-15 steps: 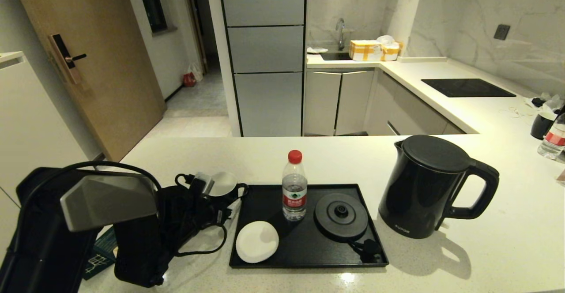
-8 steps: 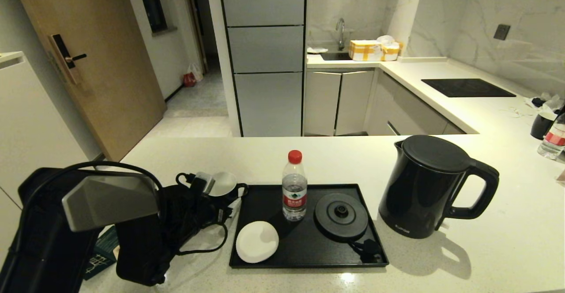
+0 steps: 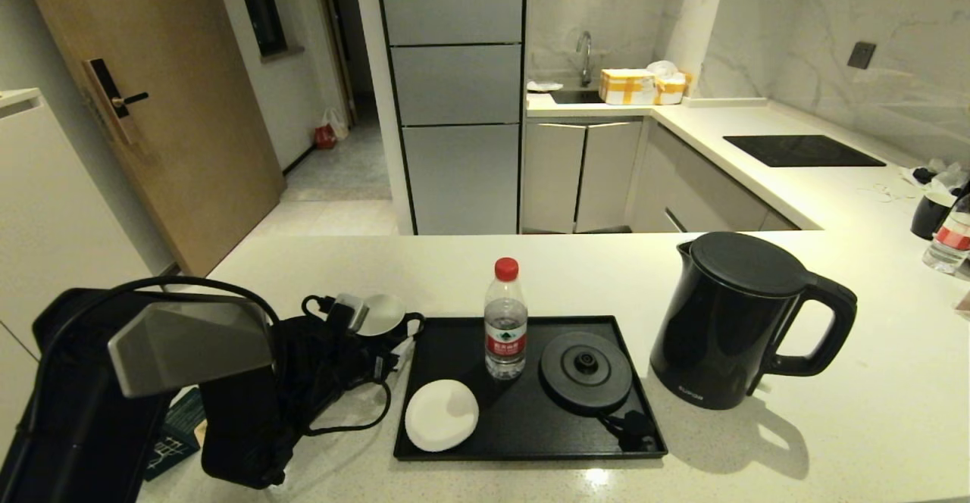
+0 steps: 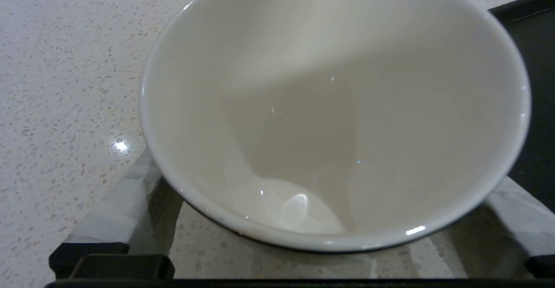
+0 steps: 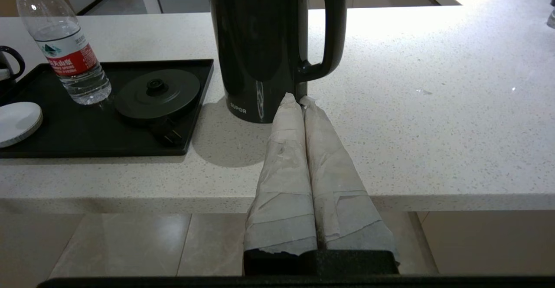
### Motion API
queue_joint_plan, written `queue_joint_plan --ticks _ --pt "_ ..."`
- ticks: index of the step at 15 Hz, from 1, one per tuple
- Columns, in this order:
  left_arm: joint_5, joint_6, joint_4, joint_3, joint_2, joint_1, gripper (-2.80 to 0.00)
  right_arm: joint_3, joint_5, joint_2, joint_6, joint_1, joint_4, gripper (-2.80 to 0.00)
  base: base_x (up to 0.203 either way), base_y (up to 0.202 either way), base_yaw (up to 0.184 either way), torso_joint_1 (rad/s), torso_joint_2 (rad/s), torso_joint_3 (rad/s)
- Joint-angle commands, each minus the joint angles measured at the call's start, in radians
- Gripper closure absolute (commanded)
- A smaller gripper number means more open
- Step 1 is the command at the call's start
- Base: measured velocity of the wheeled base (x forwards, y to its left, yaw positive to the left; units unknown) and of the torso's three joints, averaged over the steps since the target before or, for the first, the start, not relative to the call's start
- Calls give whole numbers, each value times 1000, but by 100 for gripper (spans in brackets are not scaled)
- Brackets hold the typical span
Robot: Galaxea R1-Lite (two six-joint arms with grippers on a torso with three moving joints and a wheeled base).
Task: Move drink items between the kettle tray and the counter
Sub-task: Return the tea cup to its original position
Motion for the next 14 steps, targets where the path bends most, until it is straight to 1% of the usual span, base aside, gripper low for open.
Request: queue_joint_plan --ticks 1,7,8,9,14 --pt "0 1 -9 1 -2 0 -280 2 0 0 0 0 0 0 0 0 0 0 0 0" --pt "17 1 -9 -8 5 0 -280 2 0 0 0 0 0 0 0 0 0 0 0 0" --pt "21 1 -9 -8 7 0 0 2 2 2 0 0 0 0 0 0 0 0 0 0" --pt "31 1 -9 -10 11 0 0 2 0 2 0 0 0 0 0 0 0 0 0 0" --pt "29 -1 -9 -2 8 -1 0 2 0 2 0 0 0 0 0 0 0 0 0 0"
